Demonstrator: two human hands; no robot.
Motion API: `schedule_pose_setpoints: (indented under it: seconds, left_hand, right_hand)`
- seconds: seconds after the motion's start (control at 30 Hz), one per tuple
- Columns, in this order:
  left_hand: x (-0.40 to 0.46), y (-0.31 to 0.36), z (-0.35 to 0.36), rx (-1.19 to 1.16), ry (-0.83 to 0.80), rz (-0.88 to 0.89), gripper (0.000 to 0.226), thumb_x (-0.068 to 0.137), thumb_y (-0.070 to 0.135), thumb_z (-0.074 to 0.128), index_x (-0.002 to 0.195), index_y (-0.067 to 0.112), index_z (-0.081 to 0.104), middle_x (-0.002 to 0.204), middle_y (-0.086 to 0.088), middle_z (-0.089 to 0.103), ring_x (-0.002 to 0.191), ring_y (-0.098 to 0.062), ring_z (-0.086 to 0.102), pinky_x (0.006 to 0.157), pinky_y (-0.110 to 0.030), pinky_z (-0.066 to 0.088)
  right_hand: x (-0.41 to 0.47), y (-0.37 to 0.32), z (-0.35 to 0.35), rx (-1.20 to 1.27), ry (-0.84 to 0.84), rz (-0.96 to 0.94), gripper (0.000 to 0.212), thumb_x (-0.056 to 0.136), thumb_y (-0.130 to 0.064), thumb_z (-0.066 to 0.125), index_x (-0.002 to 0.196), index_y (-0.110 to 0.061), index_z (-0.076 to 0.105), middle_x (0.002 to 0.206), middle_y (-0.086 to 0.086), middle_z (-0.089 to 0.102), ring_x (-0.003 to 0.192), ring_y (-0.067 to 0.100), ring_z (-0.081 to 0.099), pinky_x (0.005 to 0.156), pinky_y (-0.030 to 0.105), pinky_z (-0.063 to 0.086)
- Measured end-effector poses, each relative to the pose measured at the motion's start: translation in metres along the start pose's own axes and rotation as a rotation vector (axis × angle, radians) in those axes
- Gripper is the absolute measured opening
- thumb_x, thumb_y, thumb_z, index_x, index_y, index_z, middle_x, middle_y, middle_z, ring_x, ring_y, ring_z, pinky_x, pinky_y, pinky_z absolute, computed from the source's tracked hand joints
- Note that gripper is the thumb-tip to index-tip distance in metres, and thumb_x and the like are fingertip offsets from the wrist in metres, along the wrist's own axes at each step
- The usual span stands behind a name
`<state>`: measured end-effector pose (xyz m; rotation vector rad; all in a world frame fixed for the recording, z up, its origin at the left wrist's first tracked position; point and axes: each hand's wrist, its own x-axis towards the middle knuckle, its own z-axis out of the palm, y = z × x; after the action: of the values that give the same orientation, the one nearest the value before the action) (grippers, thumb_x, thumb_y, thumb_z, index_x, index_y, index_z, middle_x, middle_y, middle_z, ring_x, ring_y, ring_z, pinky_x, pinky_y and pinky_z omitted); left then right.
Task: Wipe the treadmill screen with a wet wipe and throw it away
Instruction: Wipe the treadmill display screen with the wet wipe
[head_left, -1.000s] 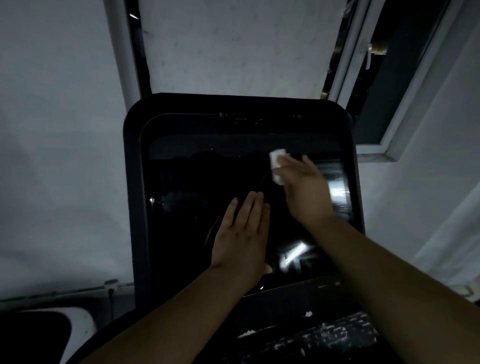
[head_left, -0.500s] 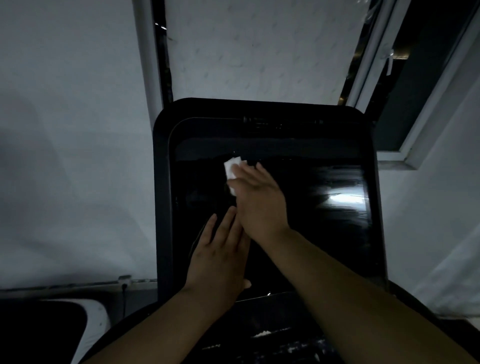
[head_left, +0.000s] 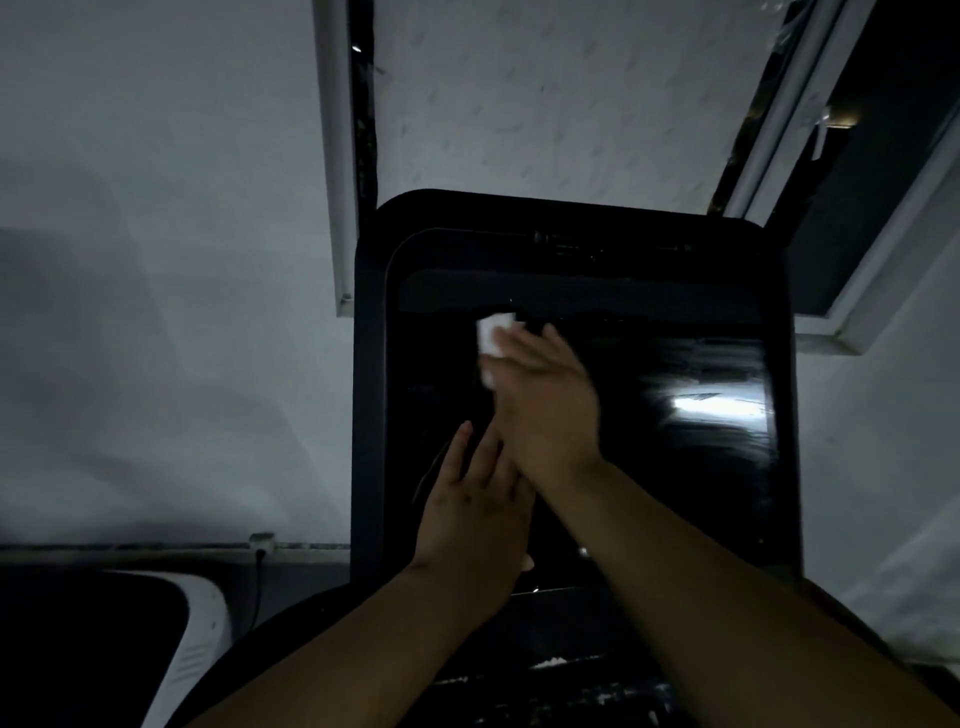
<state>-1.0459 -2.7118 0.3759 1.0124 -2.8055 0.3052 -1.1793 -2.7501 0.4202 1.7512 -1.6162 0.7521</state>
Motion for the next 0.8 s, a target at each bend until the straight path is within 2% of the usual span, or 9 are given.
schedule_pose_setpoints:
  seconds: [0.07, 0.1, 0.17, 0.23, 0.33, 0.5, 0.6, 0.7, 0.8]
  left_hand:
    - [-0.004, -0.002, 0.005, -0.098, 0.012, 0.025, 0.066, 0.106, 0.050, 0.037, 0.159, 0.015, 0.020, 0.168, -0.007, 0.016, 0.156, -0.031, 0.007, 0.125, -0.043, -0.007]
    - [-0.008, -0.004, 0.004, -0.171, 0.028, 0.027, 0.055, 0.108, 0.045, 0.033, 0.154, 0.016, 0.034, 0.162, -0.006, 0.036, 0.151, -0.027, 0.023, 0.122, -0.034, -0.002]
    - [-0.015, -0.010, 0.009, -0.235, 0.126, 0.053, 0.056, 0.103, 0.049, 0.046, 0.146, 0.014, 0.051, 0.149, -0.006, 0.054, 0.141, -0.025, 0.042, 0.119, -0.029, 0.005]
    - [-0.026, -0.018, 0.012, -0.126, 0.137, 0.123, 0.088, 0.079, 0.065, 0.068, 0.147, 0.012, 0.052, 0.152, -0.009, 0.051, 0.144, -0.029, 0.043, 0.124, -0.041, 0.015]
    - [-0.048, -0.030, 0.012, -0.059, 0.138, 0.096, 0.124, 0.058, 0.069, 0.082, 0.155, 0.005, 0.038, 0.163, -0.020, 0.030, 0.153, -0.034, 0.026, 0.119, -0.051, 0.017]
    - [-0.073, -0.057, 0.011, 0.007, 0.127, -0.049, 0.134, 0.054, 0.064, 0.088, 0.157, 0.000, 0.030, 0.166, -0.024, 0.020, 0.155, -0.037, 0.017, 0.121, -0.054, 0.020]
    - [-0.079, -0.066, 0.011, 0.036, 0.126, -0.099, 0.135, 0.059, 0.065, 0.086, 0.157, -0.002, 0.024, 0.167, -0.024, 0.016, 0.156, -0.037, 0.013, 0.122, -0.057, 0.022]
    - [-0.077, -0.069, 0.011, 0.028, 0.145, -0.126, 0.137, 0.054, 0.064, 0.088, 0.156, -0.004, 0.027, 0.166, -0.024, 0.021, 0.155, -0.036, 0.018, 0.121, -0.058, 0.026]
    - [-0.074, -0.069, 0.012, 0.008, 0.146, -0.153, 0.143, 0.048, 0.063, 0.091, 0.156, -0.004, 0.025, 0.165, -0.024, 0.022, 0.154, -0.036, 0.021, 0.121, -0.057, 0.025]
  right_hand:
    - [0.004, -0.036, 0.009, 0.051, -0.080, -0.054, 0.039, 0.066, -0.003, 0.080, 0.104, -0.013, 0.078, 0.129, 0.009, 0.068, 0.127, 0.026, 0.059, 0.119, 0.046, 0.033]
    - [0.005, -0.049, 0.010, 0.070, -0.108, -0.073, 0.042, 0.066, -0.003, 0.080, 0.107, -0.011, 0.077, 0.132, 0.009, 0.067, 0.130, 0.026, 0.056, 0.120, 0.046, 0.031]
    - [0.006, -0.057, 0.008, 0.086, -0.112, -0.108, 0.033, 0.076, -0.009, 0.071, 0.109, -0.011, 0.076, 0.133, 0.009, 0.066, 0.133, 0.025, 0.054, 0.121, 0.043, 0.026]
    - [0.004, -0.040, -0.002, 0.068, -0.094, -0.136, 0.035, 0.084, -0.016, 0.048, 0.103, -0.017, 0.078, 0.129, 0.005, 0.069, 0.128, 0.023, 0.059, 0.120, 0.040, 0.023]
    - [-0.012, 0.001, -0.021, 0.018, -0.074, -0.098, 0.036, 0.083, -0.019, 0.047, 0.100, -0.019, 0.079, 0.126, 0.004, 0.071, 0.122, 0.021, 0.063, 0.117, 0.044, 0.031]
    - [-0.041, 0.073, -0.038, -0.012, -0.002, 0.165, 0.029, 0.085, -0.011, 0.058, 0.107, -0.015, 0.077, 0.126, 0.008, 0.070, 0.123, 0.025, 0.064, 0.117, 0.051, 0.033]
    - [-0.050, 0.061, -0.031, -0.008, 0.051, 0.270, 0.030, 0.086, -0.013, 0.054, 0.105, -0.011, 0.077, 0.125, 0.012, 0.070, 0.119, 0.030, 0.065, 0.115, 0.051, 0.036]
    - [-0.054, 0.001, -0.017, 0.036, 0.054, 0.167, 0.032, 0.083, -0.015, 0.051, 0.098, -0.012, 0.079, 0.120, 0.011, 0.073, 0.116, 0.028, 0.067, 0.115, 0.047, 0.035]
    - [-0.065, -0.062, -0.005, 0.103, -0.034, 0.013, 0.029, 0.087, -0.014, 0.056, 0.106, -0.013, 0.077, 0.126, 0.005, 0.071, 0.125, 0.022, 0.061, 0.118, 0.044, 0.033]
